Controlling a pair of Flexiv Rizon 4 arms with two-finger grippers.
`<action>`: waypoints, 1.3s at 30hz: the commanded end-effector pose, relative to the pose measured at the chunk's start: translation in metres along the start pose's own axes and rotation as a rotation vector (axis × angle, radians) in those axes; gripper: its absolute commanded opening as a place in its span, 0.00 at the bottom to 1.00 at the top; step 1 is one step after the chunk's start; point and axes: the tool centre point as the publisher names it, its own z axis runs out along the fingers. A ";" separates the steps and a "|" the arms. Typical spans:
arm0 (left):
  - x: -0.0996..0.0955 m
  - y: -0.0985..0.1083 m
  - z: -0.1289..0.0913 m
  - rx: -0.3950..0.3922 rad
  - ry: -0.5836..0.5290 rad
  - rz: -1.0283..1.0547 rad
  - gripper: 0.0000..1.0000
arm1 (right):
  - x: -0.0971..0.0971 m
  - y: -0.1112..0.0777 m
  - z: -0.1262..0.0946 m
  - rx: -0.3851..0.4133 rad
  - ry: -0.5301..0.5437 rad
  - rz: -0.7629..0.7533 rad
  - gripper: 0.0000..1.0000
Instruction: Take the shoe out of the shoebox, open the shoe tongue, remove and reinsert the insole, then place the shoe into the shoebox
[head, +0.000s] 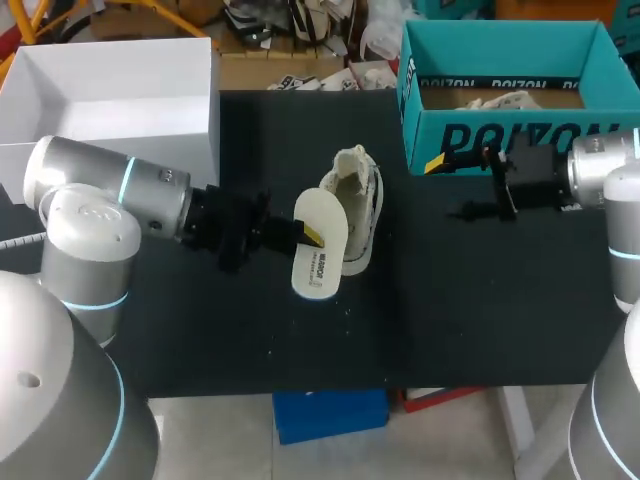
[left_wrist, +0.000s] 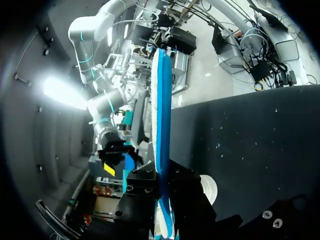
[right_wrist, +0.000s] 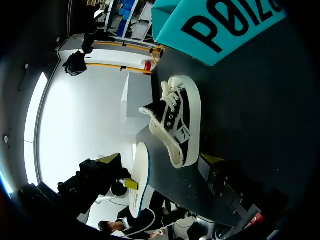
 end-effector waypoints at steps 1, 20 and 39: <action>0.001 -0.009 -0.008 0.010 0.066 -0.012 0.00 | 0.005 -0.021 -0.032 -0.120 -0.035 0.003 1.00; 0.011 -0.032 -0.010 0.108 0.232 -0.057 0.00 | 0.014 -0.047 -0.066 -0.172 -0.089 -0.008 1.00; 0.021 0.000 0.008 0.232 0.288 -0.068 0.00 | 0.014 -0.047 -0.066 -0.172 -0.089 -0.008 1.00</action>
